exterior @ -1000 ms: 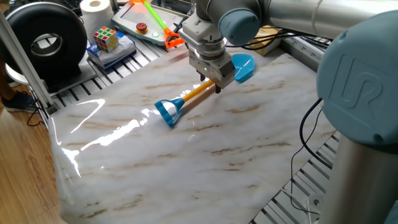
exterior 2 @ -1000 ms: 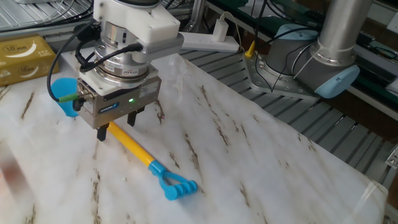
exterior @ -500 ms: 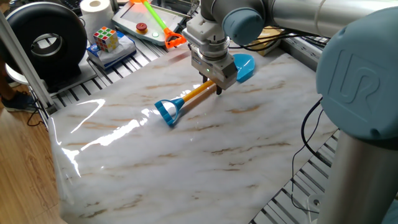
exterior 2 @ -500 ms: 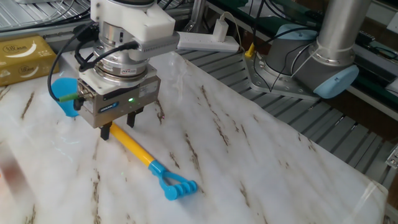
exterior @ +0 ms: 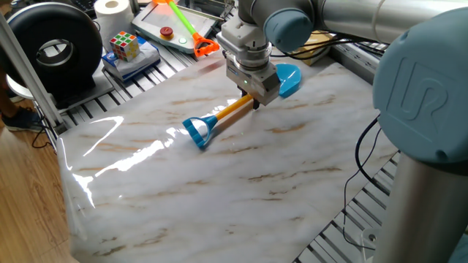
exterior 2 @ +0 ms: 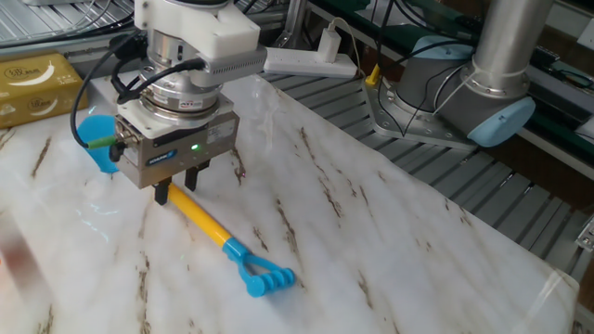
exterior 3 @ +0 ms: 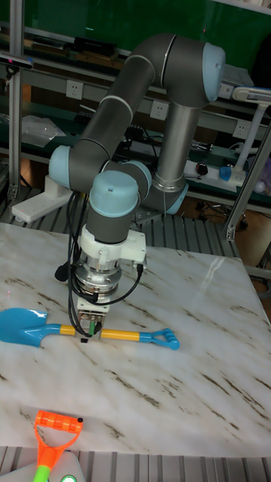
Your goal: Use a shovel to scoop up an object
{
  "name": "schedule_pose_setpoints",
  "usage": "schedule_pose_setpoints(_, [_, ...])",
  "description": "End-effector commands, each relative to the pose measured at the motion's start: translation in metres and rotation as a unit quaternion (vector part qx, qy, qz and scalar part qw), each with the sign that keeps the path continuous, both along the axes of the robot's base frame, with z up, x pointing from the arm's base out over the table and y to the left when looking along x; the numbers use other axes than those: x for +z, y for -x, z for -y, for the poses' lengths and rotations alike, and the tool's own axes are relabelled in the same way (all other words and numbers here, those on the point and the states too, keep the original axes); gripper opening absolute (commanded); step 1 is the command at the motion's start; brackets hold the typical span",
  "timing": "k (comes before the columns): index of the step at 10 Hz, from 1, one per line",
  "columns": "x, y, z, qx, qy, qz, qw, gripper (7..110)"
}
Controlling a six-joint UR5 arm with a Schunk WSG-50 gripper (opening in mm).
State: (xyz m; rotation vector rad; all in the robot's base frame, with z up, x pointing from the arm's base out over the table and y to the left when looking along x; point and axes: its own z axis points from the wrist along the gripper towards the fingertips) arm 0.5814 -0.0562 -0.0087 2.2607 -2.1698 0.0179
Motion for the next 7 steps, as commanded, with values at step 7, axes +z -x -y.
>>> schedule_pose_setpoints(7, [0.018,-0.003,0.008,-0.018,0.001,0.002,0.9998,7])
